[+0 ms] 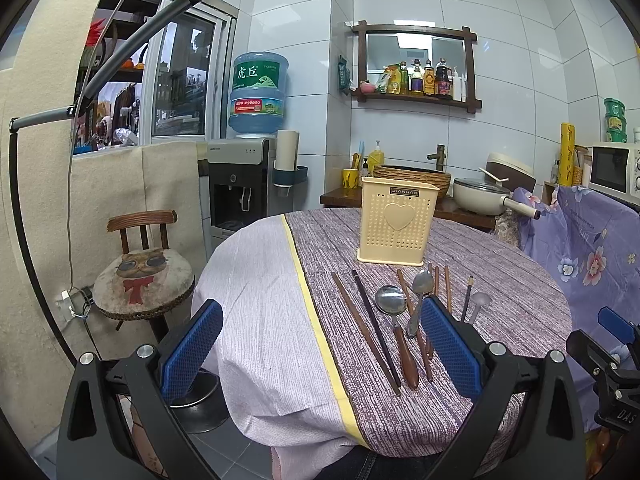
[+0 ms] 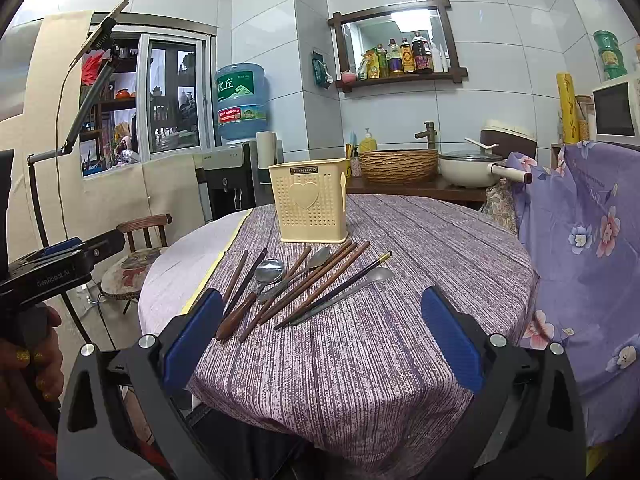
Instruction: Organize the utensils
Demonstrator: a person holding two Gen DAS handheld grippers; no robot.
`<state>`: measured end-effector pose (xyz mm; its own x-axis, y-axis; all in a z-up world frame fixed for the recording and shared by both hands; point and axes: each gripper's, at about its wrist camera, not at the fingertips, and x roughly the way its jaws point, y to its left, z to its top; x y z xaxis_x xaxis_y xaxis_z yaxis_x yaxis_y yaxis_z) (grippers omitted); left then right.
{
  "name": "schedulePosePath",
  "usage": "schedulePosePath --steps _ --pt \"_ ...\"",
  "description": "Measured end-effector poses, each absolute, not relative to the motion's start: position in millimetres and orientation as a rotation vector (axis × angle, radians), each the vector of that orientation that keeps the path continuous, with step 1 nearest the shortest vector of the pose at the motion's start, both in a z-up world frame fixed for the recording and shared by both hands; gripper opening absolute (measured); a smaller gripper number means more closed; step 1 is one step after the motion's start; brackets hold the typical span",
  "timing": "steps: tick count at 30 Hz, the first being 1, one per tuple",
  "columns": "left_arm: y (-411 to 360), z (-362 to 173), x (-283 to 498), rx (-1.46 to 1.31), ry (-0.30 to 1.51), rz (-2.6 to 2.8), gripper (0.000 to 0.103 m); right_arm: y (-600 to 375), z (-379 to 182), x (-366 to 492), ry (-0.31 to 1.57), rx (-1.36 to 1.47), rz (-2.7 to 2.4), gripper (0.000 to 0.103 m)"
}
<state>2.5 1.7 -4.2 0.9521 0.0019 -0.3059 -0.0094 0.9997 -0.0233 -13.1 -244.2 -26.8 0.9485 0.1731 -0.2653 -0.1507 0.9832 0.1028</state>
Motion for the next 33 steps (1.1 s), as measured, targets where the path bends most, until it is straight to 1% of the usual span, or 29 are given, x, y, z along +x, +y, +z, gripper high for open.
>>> schedulePosePath --steps 8,12,21,28,30,32,33 --pt "3.2 -6.3 3.2 -0.022 0.318 0.009 0.098 -243.3 -30.9 -10.8 0.293 0.086 0.167 0.098" --pt "10.3 -12.8 13.0 -0.036 0.359 0.014 0.098 -243.7 -37.2 -2.3 0.327 0.067 0.152 0.098" --pt "19.7 -36.9 47.2 0.017 0.488 0.034 0.098 -267.7 -55.1 49.8 0.490 0.077 0.068 0.098" --pt "30.8 -42.3 88.5 -0.029 0.609 -0.002 0.098 -276.9 -60.5 96.7 0.610 0.099 0.032 0.098" --pt "29.2 -43.0 100.8 -0.033 0.634 -0.014 0.097 -279.3 -63.5 112.6 0.658 0.104 0.022 0.096" --pt "27.5 -41.8 111.9 -0.028 0.649 -0.029 0.094 -281.4 -64.3 127.5 0.690 0.113 0.011 0.087" --pt "26.7 -40.6 116.9 -0.022 0.649 -0.030 0.094 -282.8 -63.9 135.5 0.701 0.117 0.002 0.085"
